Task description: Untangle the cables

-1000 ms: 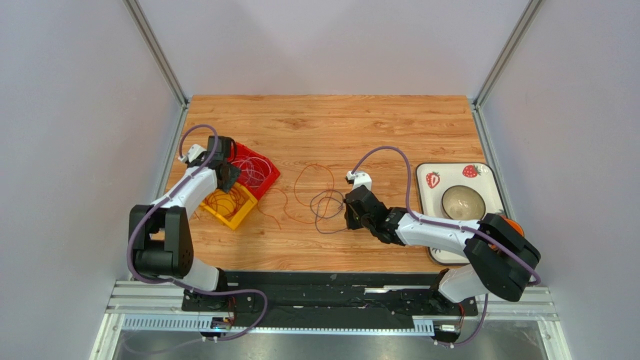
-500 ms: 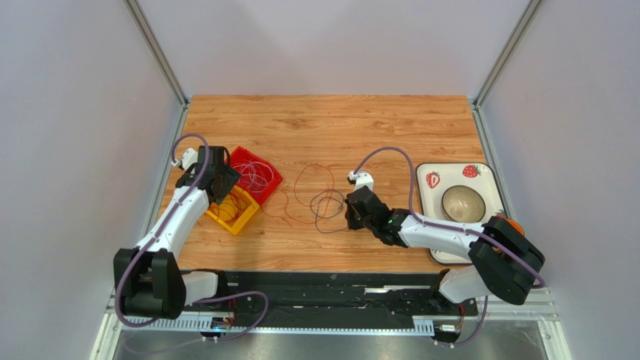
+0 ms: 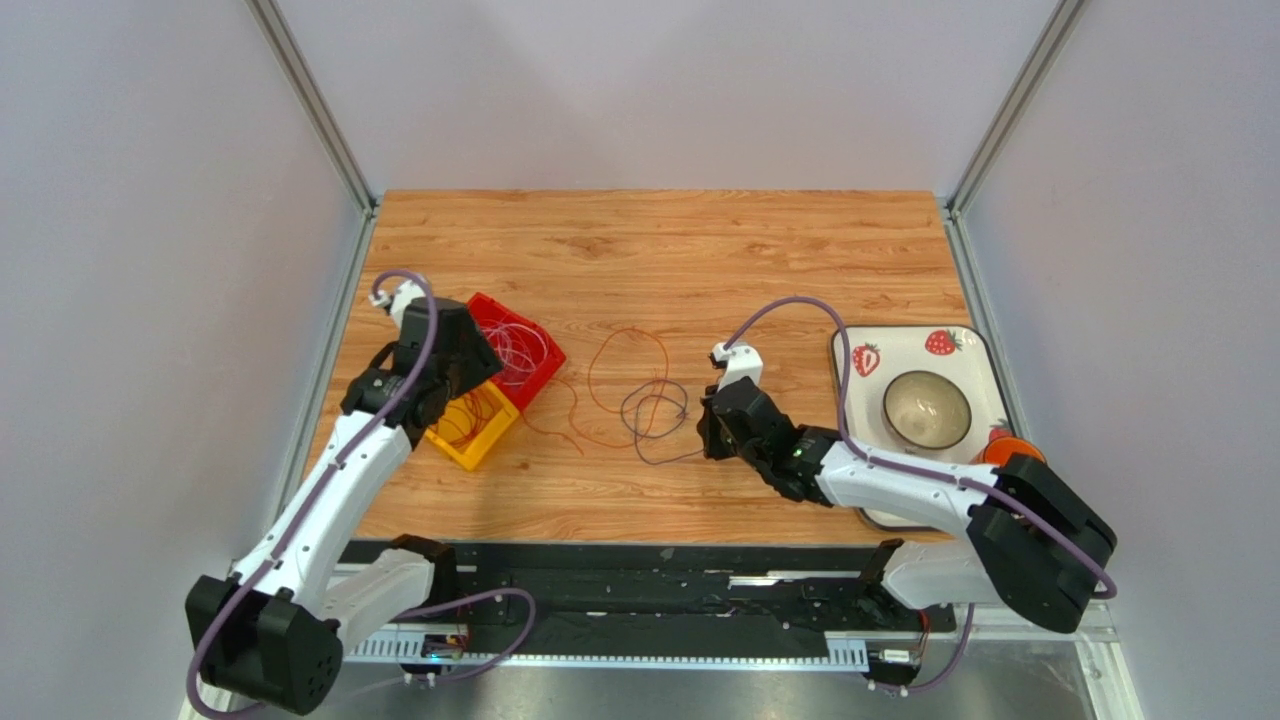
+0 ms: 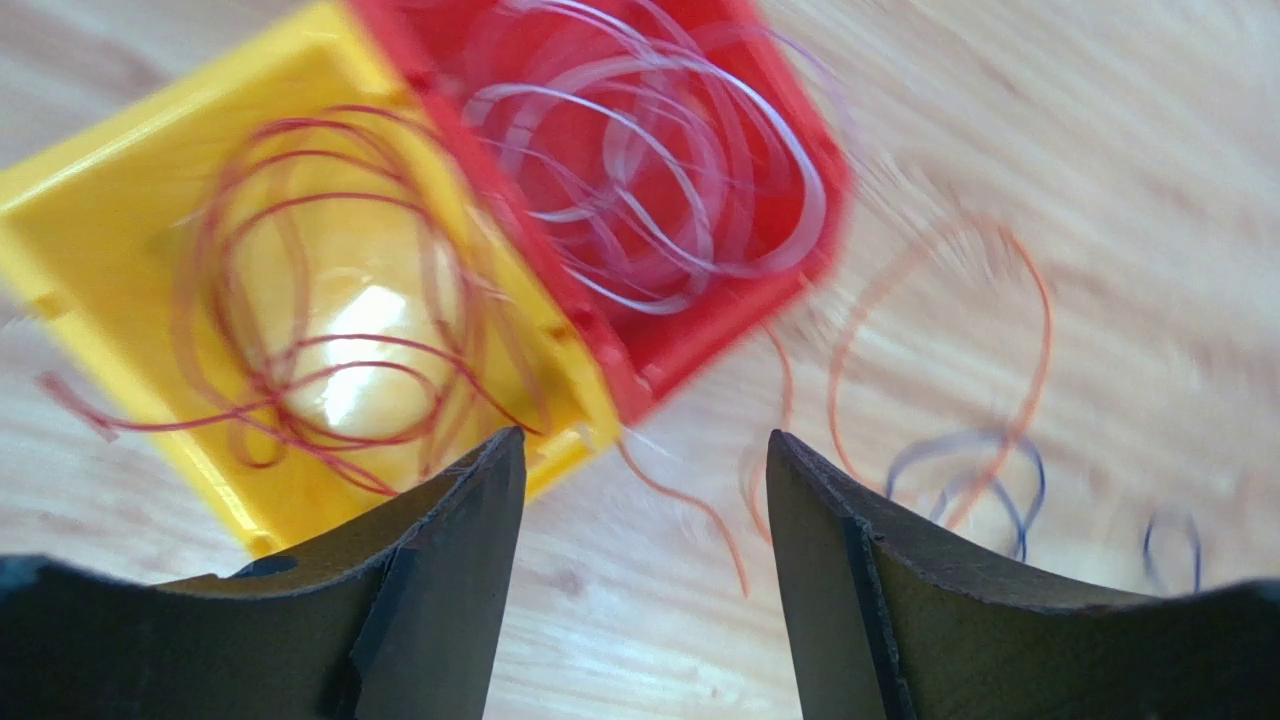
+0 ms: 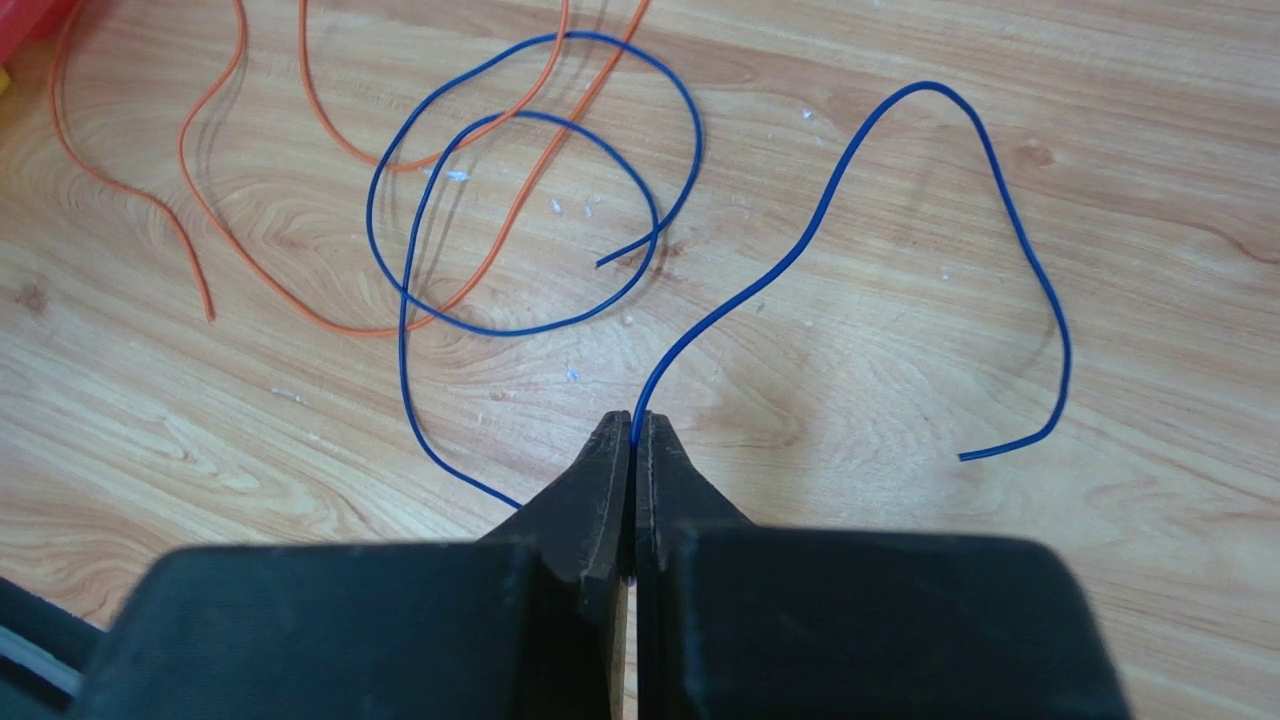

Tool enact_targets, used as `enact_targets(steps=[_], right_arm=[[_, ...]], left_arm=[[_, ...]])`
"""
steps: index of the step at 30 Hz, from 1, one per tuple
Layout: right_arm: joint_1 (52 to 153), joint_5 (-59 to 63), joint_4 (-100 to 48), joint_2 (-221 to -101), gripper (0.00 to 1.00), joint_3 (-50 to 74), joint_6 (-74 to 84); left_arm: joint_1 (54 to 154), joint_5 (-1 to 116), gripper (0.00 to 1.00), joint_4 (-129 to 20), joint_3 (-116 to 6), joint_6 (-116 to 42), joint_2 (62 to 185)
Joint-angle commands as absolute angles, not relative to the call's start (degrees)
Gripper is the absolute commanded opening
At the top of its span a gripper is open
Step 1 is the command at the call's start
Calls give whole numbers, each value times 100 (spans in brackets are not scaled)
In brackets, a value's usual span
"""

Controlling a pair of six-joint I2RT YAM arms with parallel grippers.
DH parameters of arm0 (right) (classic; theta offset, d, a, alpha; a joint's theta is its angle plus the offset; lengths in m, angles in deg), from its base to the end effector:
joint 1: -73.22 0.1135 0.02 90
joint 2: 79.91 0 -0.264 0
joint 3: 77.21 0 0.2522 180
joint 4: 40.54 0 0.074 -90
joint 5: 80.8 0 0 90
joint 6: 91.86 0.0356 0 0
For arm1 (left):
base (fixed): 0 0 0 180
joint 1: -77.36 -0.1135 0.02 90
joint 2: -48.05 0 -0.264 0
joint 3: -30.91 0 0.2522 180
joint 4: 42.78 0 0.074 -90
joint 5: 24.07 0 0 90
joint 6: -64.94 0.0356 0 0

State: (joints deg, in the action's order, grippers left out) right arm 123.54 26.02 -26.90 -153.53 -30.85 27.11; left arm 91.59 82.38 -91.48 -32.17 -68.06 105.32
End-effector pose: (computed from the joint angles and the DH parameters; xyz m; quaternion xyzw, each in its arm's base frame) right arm 0.1685 0.1869 0.1805 -0.1070 0.8955 0.1598 0.4014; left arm 0.2035 -0.0412 0.2875 -0.2808 0.8646 -0.0743 0.4100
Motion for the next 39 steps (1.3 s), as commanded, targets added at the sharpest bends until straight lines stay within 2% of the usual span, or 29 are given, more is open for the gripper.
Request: enact_targets(steps=[1,8,11,15,19,26,39], right_arm=[[12358,3230,-2785,-15032,0,-3199,3065],[12340,5384,-1511,-13846,0,-3542,4516],[12314,5578,-974,-13388,0,-3200,4044],[12279,5640,-377,-13142,0,-2585,3173],[12261,5526,-235,-13106,0,-2250,2724],[12270,5042,-121,-13220,0,-995,2030],[12278,3585,20,-13818,0,2424,940]], left_arm=[[10107,8482,68,-9012,-3585,-5829,10613],[11363,8131,59,-8256,-3673,-5336,11685],[11794,8553,57,-8186,-3761,-5388,12090],[12138,8290,57,-7703,-3621,-5432,12407],[12638,8464,51,-7517,-3611,-5756,12952],[13070,8738,52,-7087,-3226,-5749,12821],[13088,9406,52,-7244,-2759,-5538,11424]])
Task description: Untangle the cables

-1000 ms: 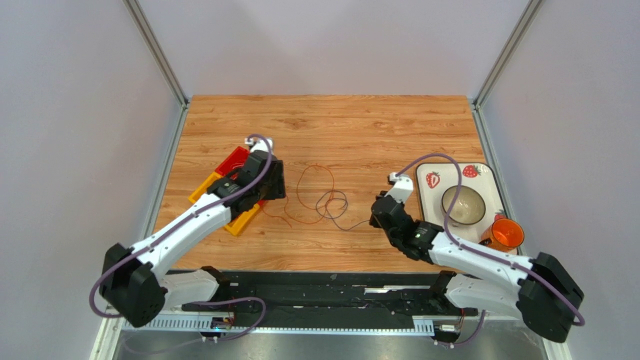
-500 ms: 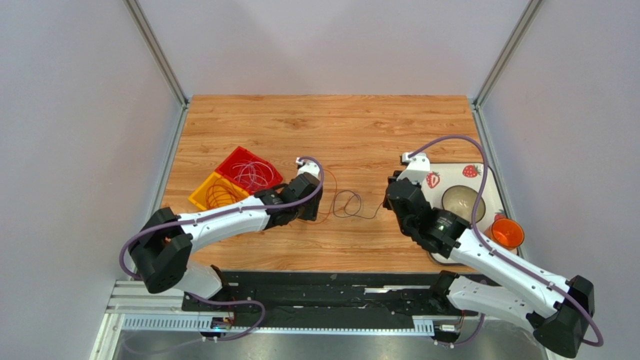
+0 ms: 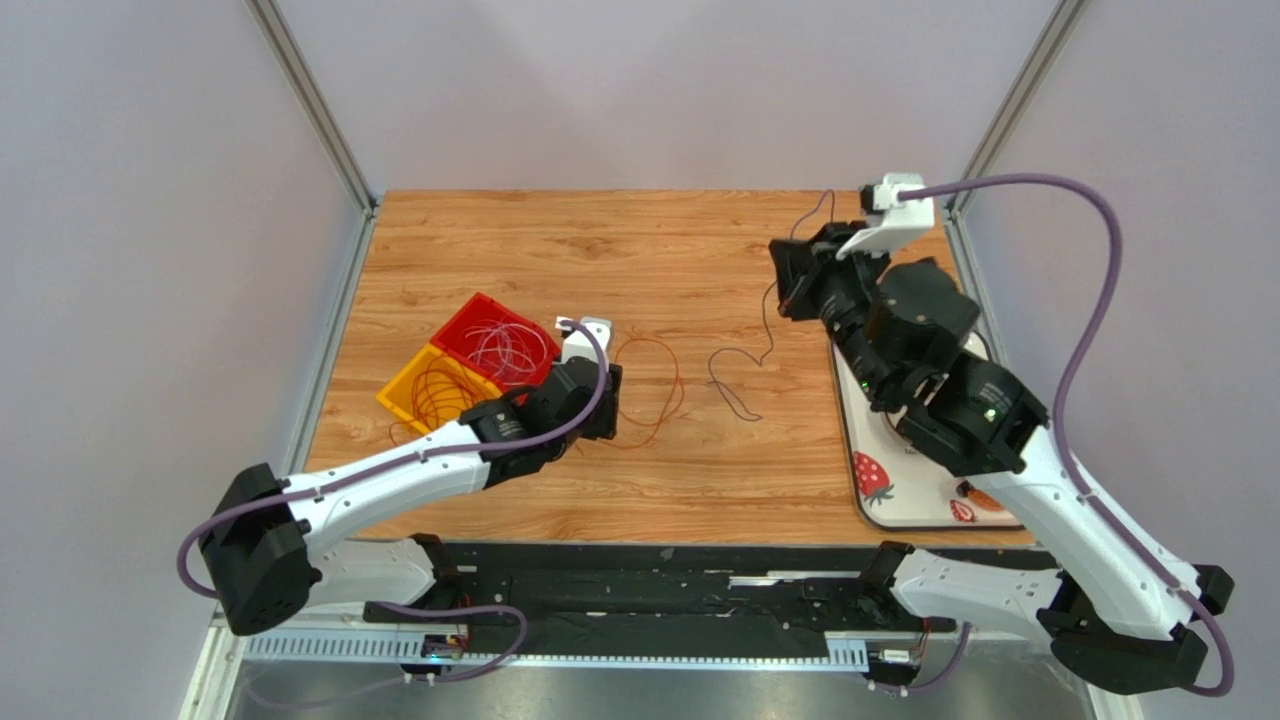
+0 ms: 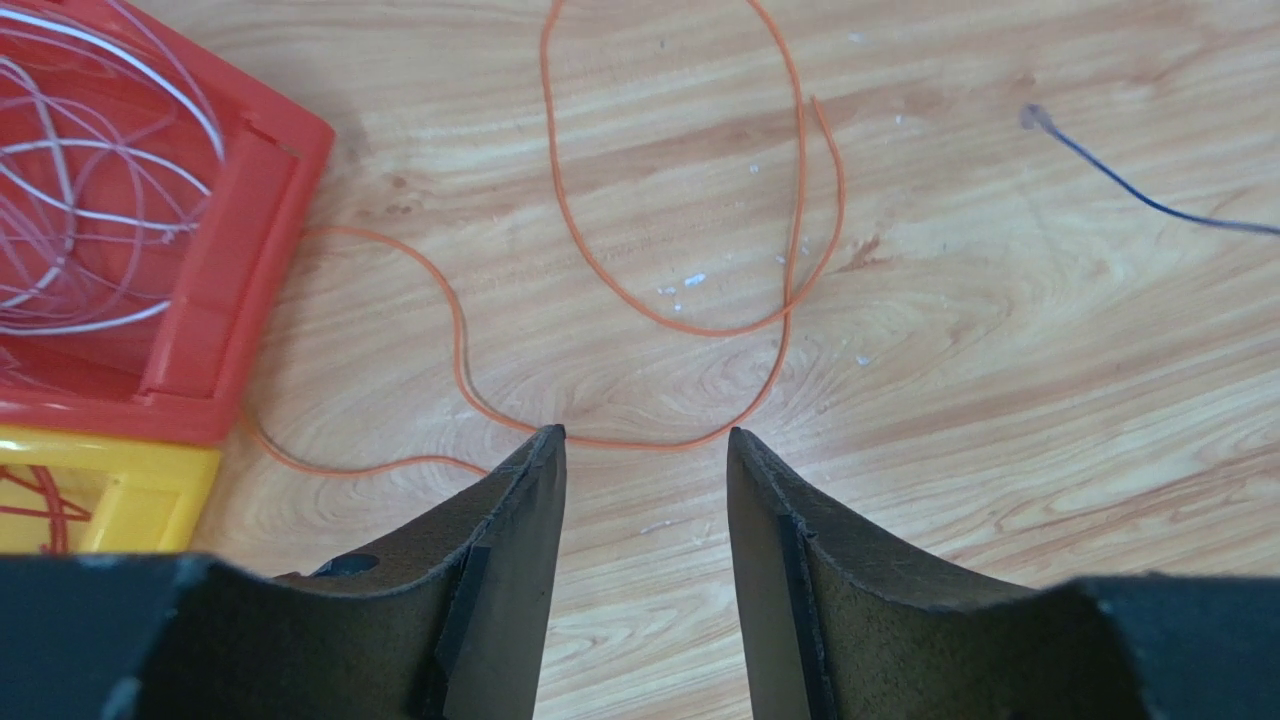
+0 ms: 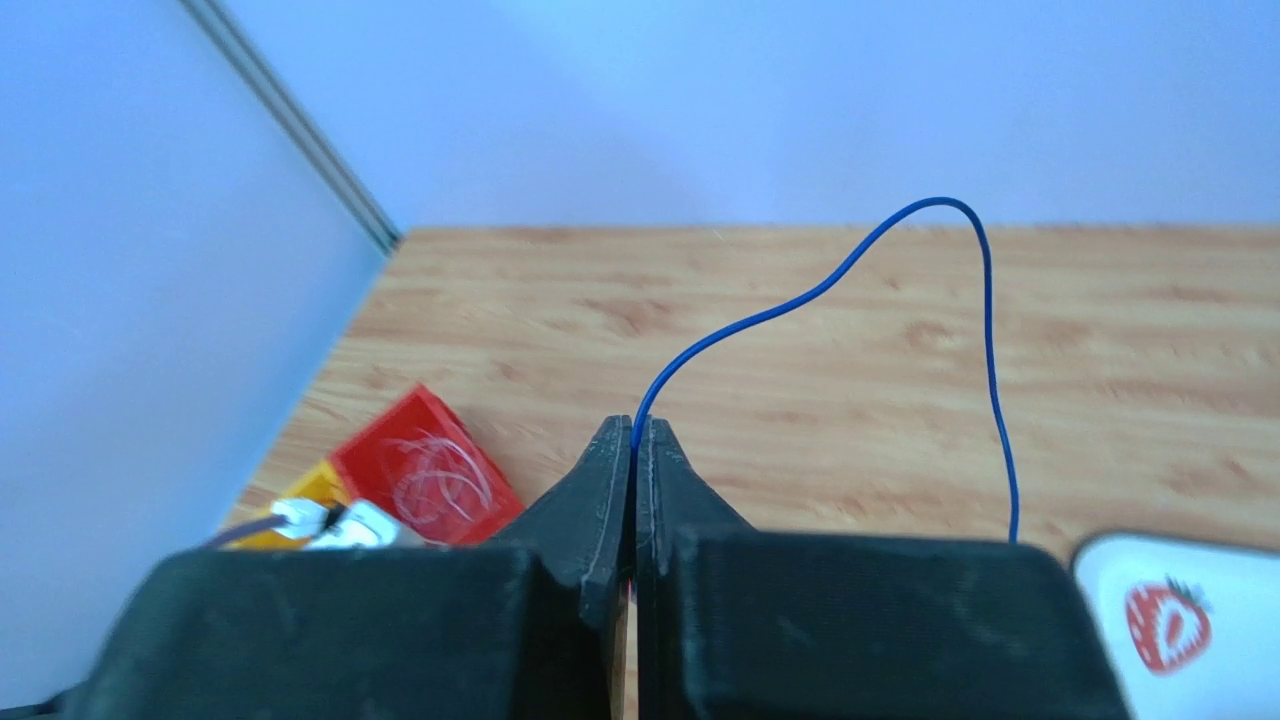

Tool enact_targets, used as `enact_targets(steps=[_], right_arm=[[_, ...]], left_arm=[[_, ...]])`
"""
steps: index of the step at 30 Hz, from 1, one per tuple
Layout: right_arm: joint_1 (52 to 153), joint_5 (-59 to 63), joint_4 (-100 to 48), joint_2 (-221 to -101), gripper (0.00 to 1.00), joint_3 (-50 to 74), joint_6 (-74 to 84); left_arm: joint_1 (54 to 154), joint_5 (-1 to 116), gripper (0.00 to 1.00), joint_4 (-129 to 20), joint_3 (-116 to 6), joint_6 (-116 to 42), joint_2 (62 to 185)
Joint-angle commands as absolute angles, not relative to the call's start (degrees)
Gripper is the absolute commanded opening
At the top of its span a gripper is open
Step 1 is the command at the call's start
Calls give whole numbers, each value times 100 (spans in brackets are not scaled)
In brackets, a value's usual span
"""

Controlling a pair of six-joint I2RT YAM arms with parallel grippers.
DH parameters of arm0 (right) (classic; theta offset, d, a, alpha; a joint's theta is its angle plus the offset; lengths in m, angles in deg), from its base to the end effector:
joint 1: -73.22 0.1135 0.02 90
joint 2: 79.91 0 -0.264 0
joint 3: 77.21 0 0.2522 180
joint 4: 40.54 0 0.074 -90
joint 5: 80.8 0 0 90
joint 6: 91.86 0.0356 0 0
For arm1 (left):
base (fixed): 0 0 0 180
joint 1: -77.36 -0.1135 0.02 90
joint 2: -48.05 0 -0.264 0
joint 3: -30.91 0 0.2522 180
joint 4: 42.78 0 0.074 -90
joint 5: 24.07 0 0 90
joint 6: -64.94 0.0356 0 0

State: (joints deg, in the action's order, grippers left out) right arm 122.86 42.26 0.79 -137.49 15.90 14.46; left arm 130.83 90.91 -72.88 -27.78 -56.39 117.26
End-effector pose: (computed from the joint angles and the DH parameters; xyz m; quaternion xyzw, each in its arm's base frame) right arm 0.1359 0.1299 0.4724 -0.0212 0.7361 0.1728 0.6541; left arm 0.1638 -0.1959 0.2451 0.0817 0.8879 -0.1299 0.4337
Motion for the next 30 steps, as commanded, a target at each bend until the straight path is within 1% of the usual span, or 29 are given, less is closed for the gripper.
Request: enact_targets(steps=[1,4,7,10,11,12,15,18,20,22,26,28,30], right_arm=[[12279,3531,-32,-13792,0,2522,861],[12279,3399,-322,-13538,0,2594,895],[12278,3442,-428,-13292,0,2103,1166],[12270,3731,-288,-13116,0,1233,1535],[12278,3846,-157,-13089,0,761,1885],[12270,4021,-112,-13071,0,539,2054],[12270,4101,-164,-13115,0,-260,2503],[12244,4355,-384,-13456,0,-753,2679],[12112,4278,-620,-13895,0,-887,2723],[11963,3927,-700,-14482,0,-879,2741],[11953,3820,-534,-15266,0,-694,2934],[11953,3926,-516,-15417,0,-877,3266],[11945,3752,-603,-15505,0,-1080,3461]], left_arm=[[13088,9432,52,-7306,-2715,-5547,11371],[13088,9546,51,-7394,-2584,-5617,11037],[13088,9722,51,-7543,-2548,-5608,10729],[13088,9819,51,-7711,-2601,-5486,10553],[13088,9758,52,-7728,-2618,-5407,10518],[13088,9723,52,-7755,-2636,-5380,10500],[13088,9591,51,-7799,-2680,-5406,10465],[13088,9459,51,-7781,-2645,-5441,10439],[13088,9302,51,-7755,-2645,-5415,10465],[13097,9230,51,-7816,-2680,-5415,10491],[13088,9160,50,-7948,-2680,-5467,10413],[13088,9160,50,-8009,-2636,-5459,10351],[13097,9195,50,-8150,-2610,-5459,10272]])
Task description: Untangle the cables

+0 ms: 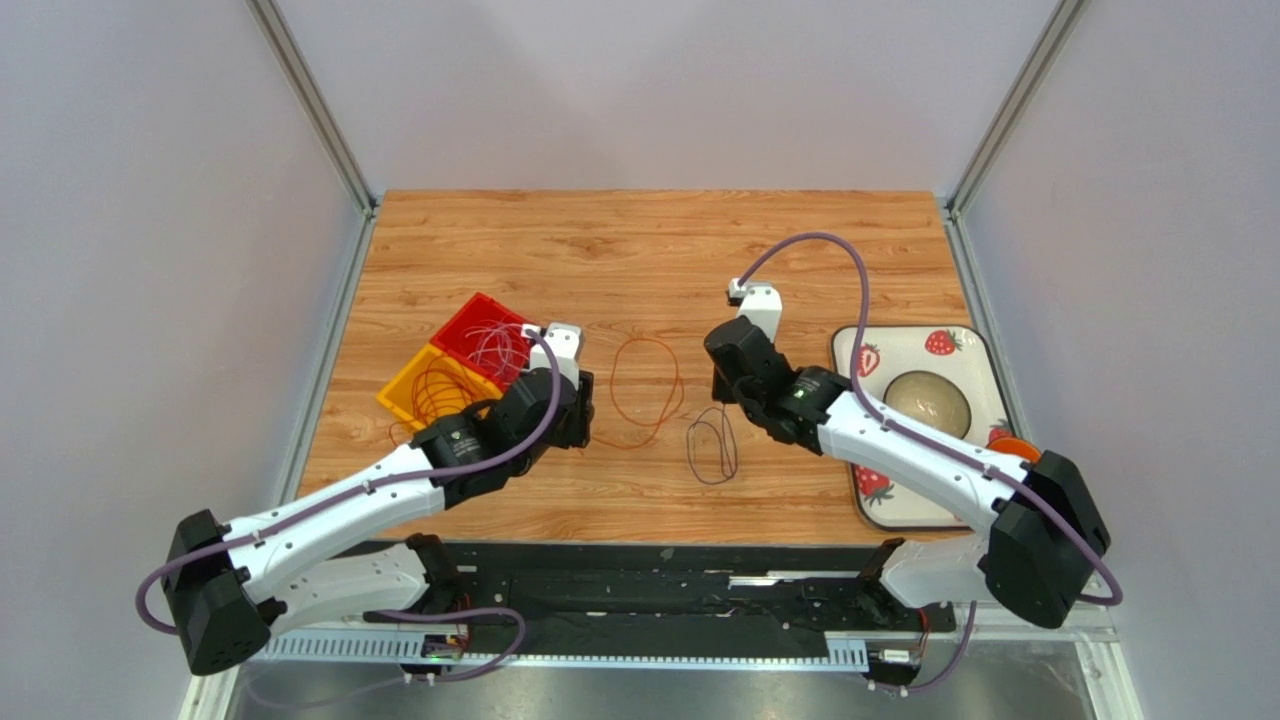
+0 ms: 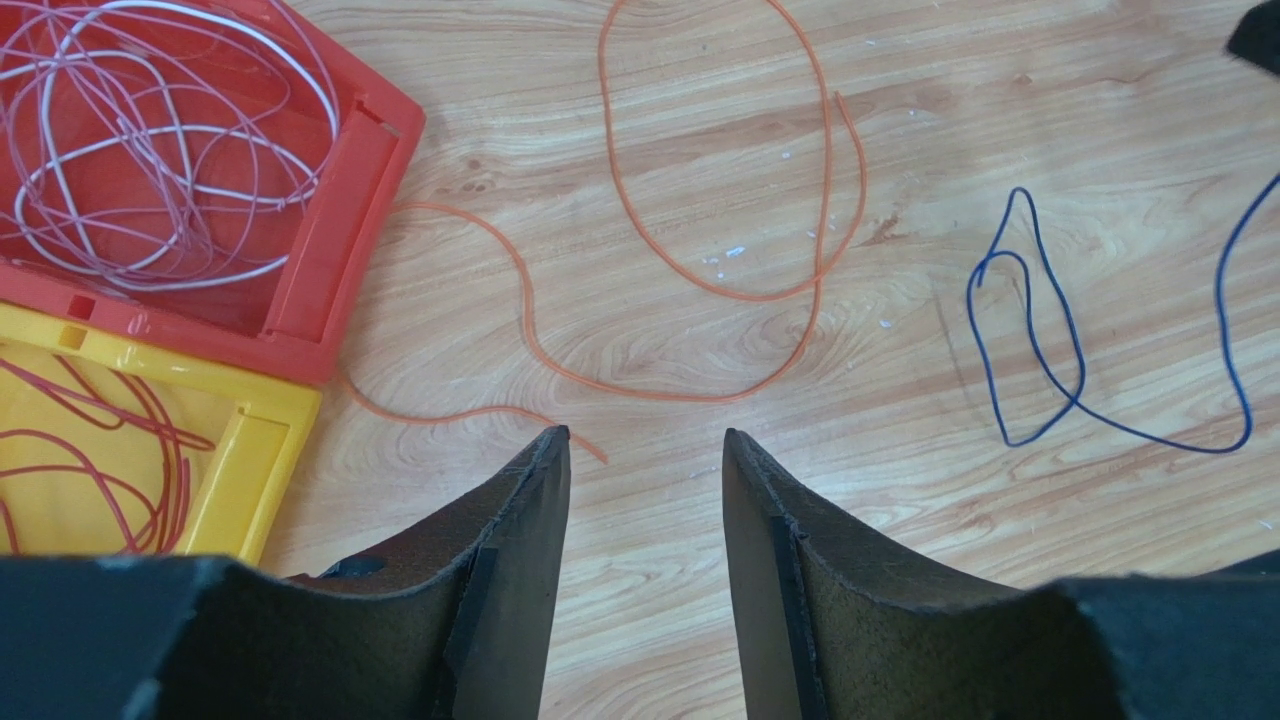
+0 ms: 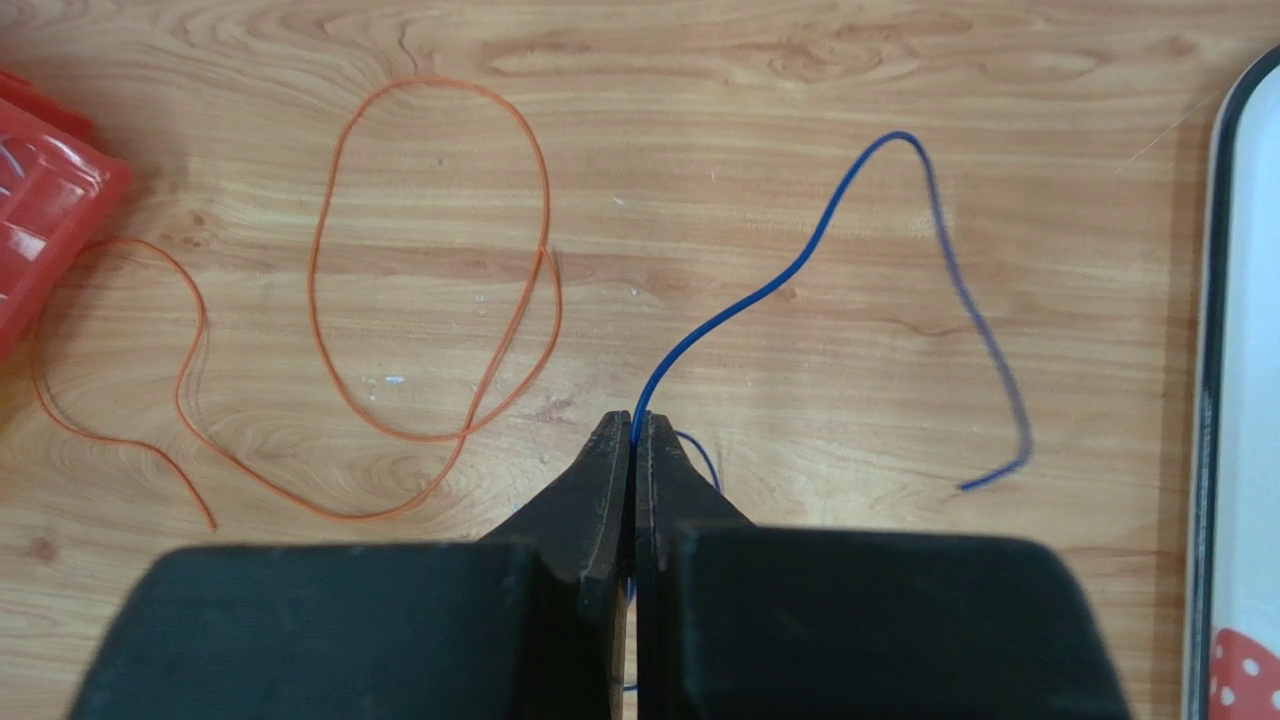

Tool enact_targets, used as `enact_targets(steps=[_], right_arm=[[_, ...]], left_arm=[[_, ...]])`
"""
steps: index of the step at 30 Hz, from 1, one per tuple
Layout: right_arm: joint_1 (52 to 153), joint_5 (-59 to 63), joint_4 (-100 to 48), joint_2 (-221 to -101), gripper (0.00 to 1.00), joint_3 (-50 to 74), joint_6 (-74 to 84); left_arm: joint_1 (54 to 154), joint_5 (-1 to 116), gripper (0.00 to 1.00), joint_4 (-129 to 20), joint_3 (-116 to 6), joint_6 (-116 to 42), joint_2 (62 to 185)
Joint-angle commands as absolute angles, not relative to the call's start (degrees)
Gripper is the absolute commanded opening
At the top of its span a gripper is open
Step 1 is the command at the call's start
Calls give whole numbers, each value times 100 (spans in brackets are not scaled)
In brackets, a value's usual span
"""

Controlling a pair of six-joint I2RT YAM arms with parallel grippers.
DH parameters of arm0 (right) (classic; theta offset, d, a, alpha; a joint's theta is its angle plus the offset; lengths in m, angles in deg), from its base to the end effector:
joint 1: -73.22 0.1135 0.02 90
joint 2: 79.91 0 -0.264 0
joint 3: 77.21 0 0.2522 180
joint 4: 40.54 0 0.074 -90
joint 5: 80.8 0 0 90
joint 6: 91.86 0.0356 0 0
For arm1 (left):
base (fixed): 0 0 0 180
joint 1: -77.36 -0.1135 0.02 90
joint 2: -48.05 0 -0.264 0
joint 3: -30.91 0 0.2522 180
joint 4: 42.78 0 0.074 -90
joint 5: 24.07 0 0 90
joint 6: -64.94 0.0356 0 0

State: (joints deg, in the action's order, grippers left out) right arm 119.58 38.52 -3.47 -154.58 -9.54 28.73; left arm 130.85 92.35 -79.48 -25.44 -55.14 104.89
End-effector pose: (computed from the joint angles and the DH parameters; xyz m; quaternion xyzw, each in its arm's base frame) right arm 0.2031 0.1877 0.2643 -0.0244 0.8959 0.0524 0.4405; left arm 0.1389 -0.1611 0.2683 0.0774 0.8745 -0.1359 0.4592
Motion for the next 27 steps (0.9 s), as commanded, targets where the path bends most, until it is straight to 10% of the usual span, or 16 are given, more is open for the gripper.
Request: enact_targets(steps=[1,13,20,27], right_arm=[[11945,3637,-708,-15532,0,-1168,3627],[11980,2071,-702,-16094,3,-1371,4086],[11971,2352,397,-16103,50,-756,3937],[11901,2747,1144,-15963,60,-132,3708]], left_arm=[[13088,9221,50,-8194,-2592,-5450,10219],[13097,9072,50,-8291,-2609,-5389,10192],[13175,8887,55,-8414,-2812,-5292,10263],[13536,8984,57,-8440,-3031,-5222,10324]])
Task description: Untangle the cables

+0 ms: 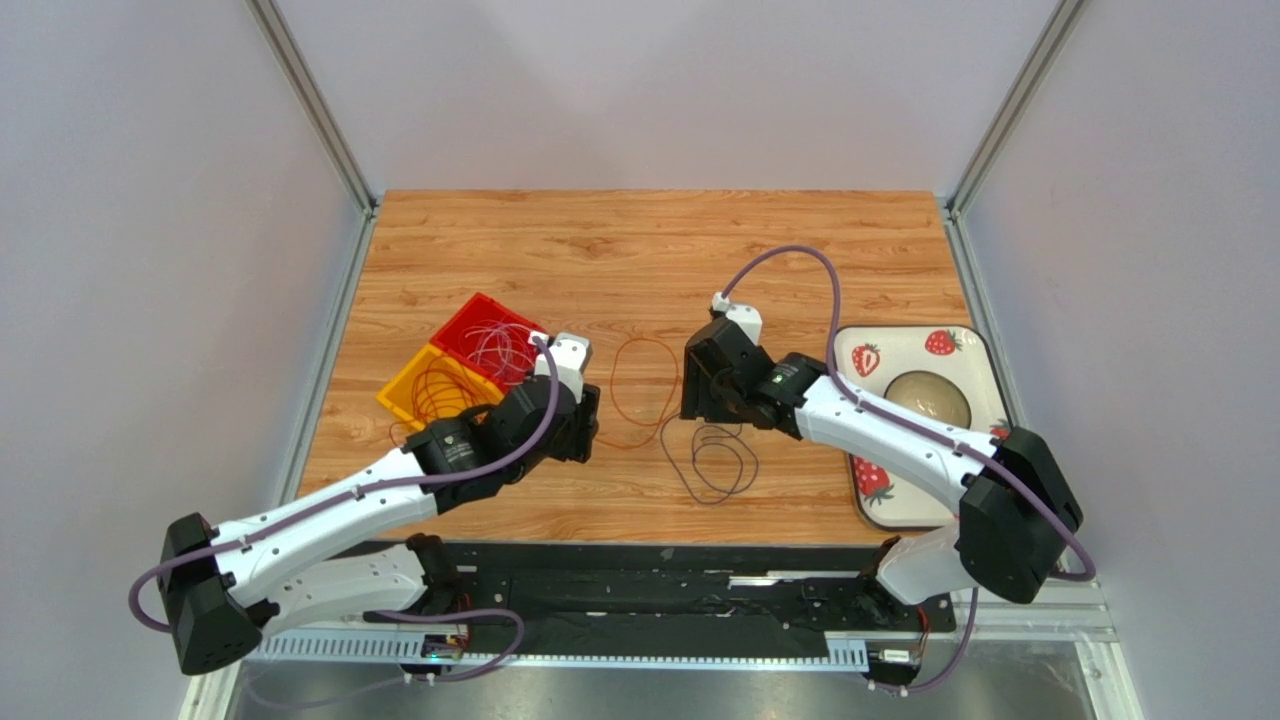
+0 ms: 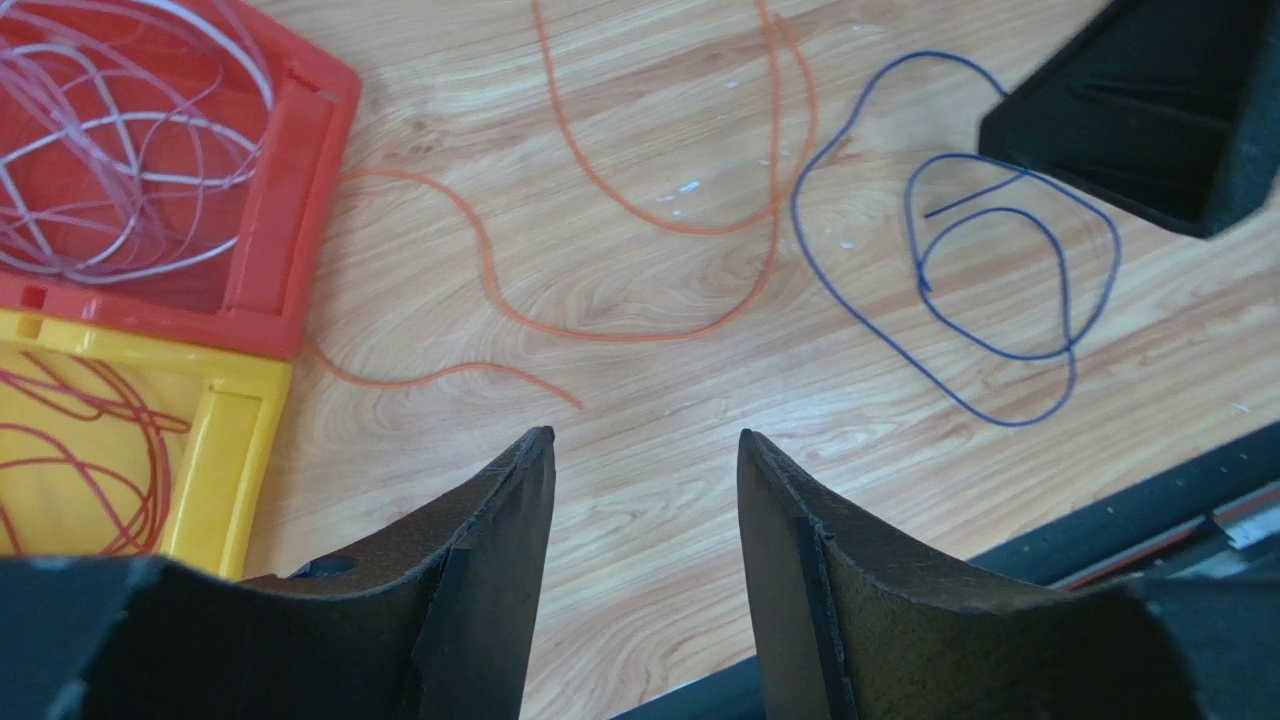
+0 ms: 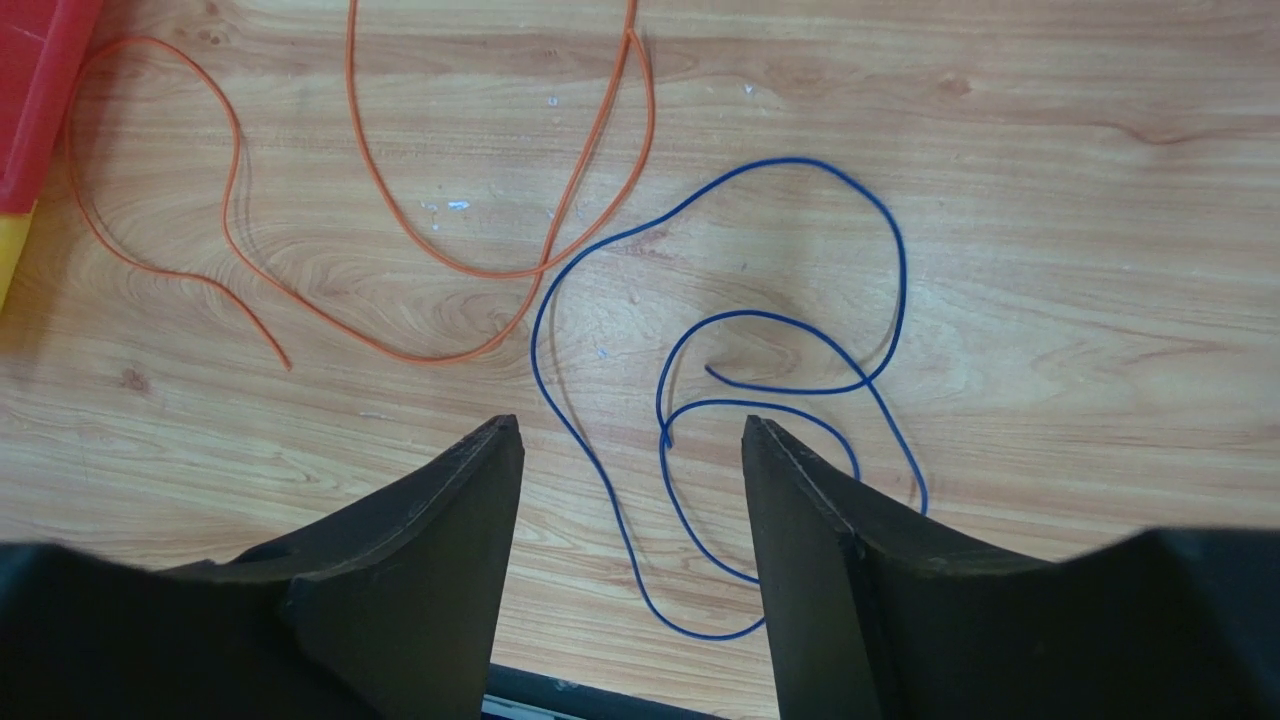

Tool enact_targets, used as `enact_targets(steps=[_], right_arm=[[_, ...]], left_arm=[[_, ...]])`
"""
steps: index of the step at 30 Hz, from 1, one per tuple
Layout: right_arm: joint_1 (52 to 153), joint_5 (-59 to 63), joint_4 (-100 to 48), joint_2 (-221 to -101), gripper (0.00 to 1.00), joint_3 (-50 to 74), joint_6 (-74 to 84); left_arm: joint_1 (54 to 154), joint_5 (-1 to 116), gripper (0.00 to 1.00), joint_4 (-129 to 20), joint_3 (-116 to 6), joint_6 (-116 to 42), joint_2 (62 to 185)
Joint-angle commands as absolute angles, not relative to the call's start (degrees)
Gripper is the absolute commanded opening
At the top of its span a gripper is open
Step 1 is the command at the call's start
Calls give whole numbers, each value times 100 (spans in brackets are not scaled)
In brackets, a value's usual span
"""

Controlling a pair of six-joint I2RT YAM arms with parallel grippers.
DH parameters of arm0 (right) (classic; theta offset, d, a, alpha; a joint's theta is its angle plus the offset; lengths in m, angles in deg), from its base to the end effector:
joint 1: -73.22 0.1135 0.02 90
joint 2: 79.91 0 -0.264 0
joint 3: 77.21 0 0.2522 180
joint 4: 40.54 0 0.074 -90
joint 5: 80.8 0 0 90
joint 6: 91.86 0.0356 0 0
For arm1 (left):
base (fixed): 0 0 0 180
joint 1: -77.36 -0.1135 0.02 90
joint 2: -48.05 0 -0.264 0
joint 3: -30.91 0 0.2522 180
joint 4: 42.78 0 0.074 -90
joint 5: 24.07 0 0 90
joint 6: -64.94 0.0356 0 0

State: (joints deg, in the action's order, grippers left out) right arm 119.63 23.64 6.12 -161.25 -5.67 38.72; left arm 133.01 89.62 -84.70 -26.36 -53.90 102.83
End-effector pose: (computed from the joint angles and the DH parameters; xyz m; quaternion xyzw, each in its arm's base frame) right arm 0.2055 0.2030 0.2411 -0.0121 0.9505 0.1097 0.2905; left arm 0.1258 -0.1587 0.2724 0.1199 0.8812 -0.1436 0.4342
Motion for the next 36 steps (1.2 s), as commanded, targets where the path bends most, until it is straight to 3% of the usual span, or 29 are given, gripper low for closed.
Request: enact_targets(steps=[1,9,19,27,36], right_arm=[[11857,2844,1363,-15928,61,-71,3708],[10864,3232,1585,-15137,61,-824,4322],[10793,3565,1277,-14434,62,-1976,4657],[10601,3706,1180,-13731,63,-2460,4675],[10204,3487,1102,-13387,65,-2487,4244]], left_arm=[[13606,8967,57,-8440,-3066,-5152,10385],[14379,9256,57,-8493,-3593,-5449,11281],[14494,9371,55,-9354,-5280,-7708,13654],[14486,8960,49,-8327,-6178,-5217,14840],[14486,8957,45,-8115,-6617,-4019,15947]])
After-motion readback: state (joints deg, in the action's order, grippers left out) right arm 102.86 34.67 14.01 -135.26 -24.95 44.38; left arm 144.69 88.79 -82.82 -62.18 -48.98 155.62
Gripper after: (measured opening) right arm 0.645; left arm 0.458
